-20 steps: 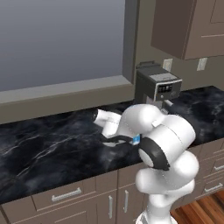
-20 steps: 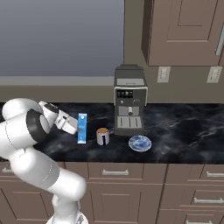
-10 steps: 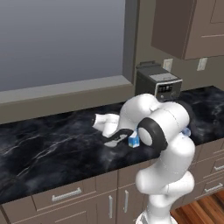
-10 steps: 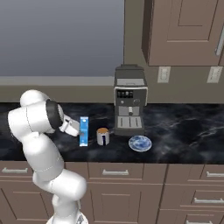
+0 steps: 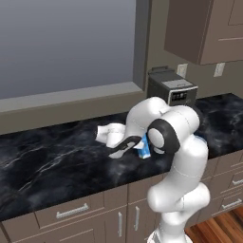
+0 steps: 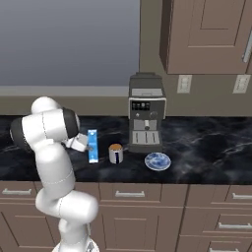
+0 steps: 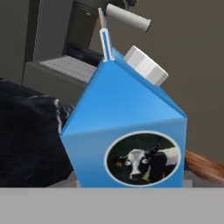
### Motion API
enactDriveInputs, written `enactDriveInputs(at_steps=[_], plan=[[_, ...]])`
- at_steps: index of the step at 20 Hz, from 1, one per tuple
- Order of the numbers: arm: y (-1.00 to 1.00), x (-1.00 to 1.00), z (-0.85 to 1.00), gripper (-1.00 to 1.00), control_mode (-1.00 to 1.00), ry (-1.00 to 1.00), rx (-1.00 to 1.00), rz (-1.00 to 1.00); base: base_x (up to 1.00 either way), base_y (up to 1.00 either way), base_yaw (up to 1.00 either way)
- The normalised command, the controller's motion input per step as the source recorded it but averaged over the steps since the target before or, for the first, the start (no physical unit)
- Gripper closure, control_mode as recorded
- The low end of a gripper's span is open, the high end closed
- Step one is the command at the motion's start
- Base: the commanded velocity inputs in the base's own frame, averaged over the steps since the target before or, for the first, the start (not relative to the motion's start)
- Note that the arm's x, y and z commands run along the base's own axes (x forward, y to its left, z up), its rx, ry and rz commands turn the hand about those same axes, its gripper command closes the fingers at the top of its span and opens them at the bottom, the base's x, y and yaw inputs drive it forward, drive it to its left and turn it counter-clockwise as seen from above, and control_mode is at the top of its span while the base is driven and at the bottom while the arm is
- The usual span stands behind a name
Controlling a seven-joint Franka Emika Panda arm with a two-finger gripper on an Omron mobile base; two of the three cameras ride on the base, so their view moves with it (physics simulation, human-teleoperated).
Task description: Take a sugar cube from the saucer and place it inside the coffee. Then, grab milk from the fridge and place it next to the coffee on the counter to sweeten the coffee.
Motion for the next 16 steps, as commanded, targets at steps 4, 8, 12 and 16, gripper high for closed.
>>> enactDriveInputs(at_steps=[4,8,12,16], plan=[[0.00,-0.27,-0.19,1.00,-1.00,-0.27,0.00,0.00,0.00,0.00,0.00],[-0.03,-0.14,-0.03,1.00,-1.00,-0.16,0.04,0.00,0.00,0.00,0.00],[-0.06,-0.10,0.00,1.00,-1.00,-0.04,0.00,0.02,0.00,0.00,0.00],[-0.16,-0.32,0.00,1.00,-1.00,-0.16,0.08,0.05,0.00,0.00,0.00]])
